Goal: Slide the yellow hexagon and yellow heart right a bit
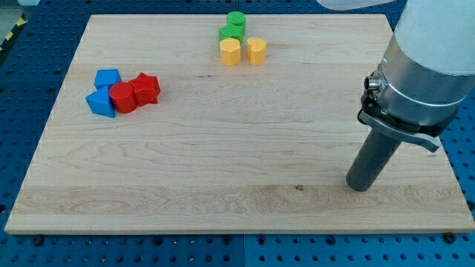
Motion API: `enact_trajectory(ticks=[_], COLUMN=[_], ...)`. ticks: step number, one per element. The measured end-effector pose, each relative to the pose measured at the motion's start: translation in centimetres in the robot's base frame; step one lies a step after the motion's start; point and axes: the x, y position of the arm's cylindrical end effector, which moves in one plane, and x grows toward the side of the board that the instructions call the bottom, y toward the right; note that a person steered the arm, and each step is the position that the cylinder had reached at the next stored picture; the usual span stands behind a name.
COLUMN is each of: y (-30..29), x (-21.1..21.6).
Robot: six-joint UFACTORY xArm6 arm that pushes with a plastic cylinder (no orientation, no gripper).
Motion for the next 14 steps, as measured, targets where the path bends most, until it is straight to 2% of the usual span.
enact_trajectory(ticks=[1, 2, 4, 7, 11, 12, 14], y=[0.0, -1.4, -10.4, -17.8, -21.2, -21.1, -18.8], x=[0.0, -2.6, -8.9, -20.3, -24.9, -27.5, -27.0])
